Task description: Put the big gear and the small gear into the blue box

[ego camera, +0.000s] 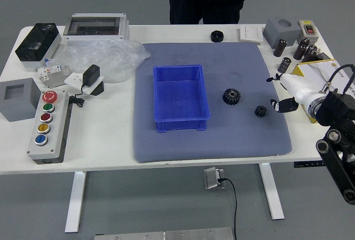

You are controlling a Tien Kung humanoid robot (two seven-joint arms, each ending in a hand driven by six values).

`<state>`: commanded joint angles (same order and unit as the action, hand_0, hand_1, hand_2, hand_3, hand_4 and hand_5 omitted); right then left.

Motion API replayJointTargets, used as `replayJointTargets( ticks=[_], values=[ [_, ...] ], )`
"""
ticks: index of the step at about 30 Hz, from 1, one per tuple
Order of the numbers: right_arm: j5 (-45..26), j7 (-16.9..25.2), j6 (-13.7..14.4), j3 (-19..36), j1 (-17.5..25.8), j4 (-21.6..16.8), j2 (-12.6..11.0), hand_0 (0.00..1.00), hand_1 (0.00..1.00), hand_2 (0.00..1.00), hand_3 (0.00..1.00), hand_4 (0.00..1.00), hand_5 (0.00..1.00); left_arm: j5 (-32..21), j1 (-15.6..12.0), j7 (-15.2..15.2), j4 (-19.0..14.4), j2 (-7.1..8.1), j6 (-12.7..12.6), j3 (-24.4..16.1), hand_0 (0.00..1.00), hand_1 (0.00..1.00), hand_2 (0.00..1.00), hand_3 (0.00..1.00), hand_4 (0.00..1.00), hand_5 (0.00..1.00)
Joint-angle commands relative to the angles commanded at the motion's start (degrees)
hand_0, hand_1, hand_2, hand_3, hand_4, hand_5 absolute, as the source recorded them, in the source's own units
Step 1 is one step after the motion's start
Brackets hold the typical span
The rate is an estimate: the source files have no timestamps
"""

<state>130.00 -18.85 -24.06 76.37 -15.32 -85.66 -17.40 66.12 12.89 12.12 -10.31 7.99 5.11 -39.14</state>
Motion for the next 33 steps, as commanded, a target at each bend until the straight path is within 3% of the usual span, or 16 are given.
replayJointTargets(
  ticks=[13, 33],
  values=[
    [0.0, -0.5, 0.0, -3.5, -1.3, 2.9, 2.9, 0.819, 0.801, 0.838, 0.864, 0.651, 0.002, -0.1, 0.0, 0.0, 0.0, -0.09, 0.1, 0.3, 0.779, 0.747, 0.738, 0.674, 0.555, 0.242],
    [0.0, 0.2, 2.4, -4.8, -1.2, 6.1, 2.0, 0.803, 0.765, 0.792, 0.819, 0.680, 0.002, -0.2, 0.2, -0.1, 0.0, -0.20, 0.1, 0.2, 0.779, 0.747, 0.738, 0.674, 0.555, 0.242]
  ],
)
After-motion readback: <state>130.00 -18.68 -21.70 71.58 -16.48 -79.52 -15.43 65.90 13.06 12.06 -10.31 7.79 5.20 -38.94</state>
